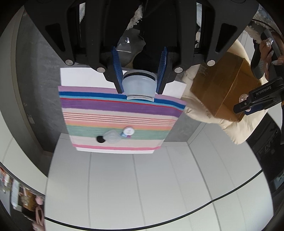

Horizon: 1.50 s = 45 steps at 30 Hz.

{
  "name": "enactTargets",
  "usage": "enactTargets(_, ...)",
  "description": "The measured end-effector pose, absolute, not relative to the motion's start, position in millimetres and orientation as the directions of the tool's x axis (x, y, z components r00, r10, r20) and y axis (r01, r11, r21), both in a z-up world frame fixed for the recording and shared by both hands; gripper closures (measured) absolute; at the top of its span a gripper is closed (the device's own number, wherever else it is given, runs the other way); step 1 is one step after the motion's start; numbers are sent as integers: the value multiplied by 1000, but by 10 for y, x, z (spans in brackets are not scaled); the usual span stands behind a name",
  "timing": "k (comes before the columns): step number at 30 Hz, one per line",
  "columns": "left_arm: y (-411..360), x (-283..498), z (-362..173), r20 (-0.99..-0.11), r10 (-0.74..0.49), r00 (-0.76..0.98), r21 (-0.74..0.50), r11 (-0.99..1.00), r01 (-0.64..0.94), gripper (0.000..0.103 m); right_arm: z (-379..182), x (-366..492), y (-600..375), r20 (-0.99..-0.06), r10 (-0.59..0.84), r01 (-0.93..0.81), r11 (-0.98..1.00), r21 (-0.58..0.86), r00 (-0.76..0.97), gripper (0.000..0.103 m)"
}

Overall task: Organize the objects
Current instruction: 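Carry the glass bottle and clear case in both tools over the cardboard box, then open both tools to drop the glass bottle and clear case into the box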

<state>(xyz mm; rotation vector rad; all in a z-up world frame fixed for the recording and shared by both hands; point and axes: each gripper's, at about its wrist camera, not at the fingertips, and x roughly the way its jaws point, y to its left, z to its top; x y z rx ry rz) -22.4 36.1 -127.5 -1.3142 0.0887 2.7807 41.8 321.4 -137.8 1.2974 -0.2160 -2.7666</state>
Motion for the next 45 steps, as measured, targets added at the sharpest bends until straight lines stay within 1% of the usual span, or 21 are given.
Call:
enactTargets(11,-569,105,-1371,-796,-85,-599,-5,-989,147,39,-1421,230,2127,-763,-299,276,-947,164,-573,65)
enactTargets(15,-841,254,-1376,-794,-144,-591,5,-973,231,39,-1459,265,1693,-759,-367,391,-906,162,-538,65)
enactTargets(19,-1053,356,-1401,-799,-185,-572,13,-957,290,39,-1559,271,1399,-765,-420,459,-869,184,-489,65)
enactTargets(24,-1271,451,-1437,-808,-204,-553,0,-938,346,39,-1646,238,1119,-778,-441,515,-838,178,-448,65)
enactTargets(28,-1452,479,-1518,-815,-234,-530,-16,-905,425,39,-1683,163,905,-782,-451,550,-818,169,-430,65)
enactTargets(33,-1577,360,-1622,-833,-230,-504,-25,-893,448,39,-1707,83,663,-783,-456,586,-797,149,-422,65)
enactTargets(38,-1662,113,-1663,-836,-205,-509,-67,-882,466,39,-1706,-91,358,-783,-457,621,-775,118,-422,65)
enactTargets(40,-1671,-19,-1675,-833,-225,-506,-47,-882,468,39,-1712,-194,204,-784,-454,635,-766,100,-424,65)
enactTargets(42,-1696,-172,-1648,-816,-274,-510,-1,-880,475,39,-1710,-276,87,-784,-454,645,-759,90,-424,65)
enactTargets(45,-1812,-293,-1584,-792,-309,-526,8,-868,497,39,-1720,-418,-103,-782,-455,660,-748,76,-426,65)
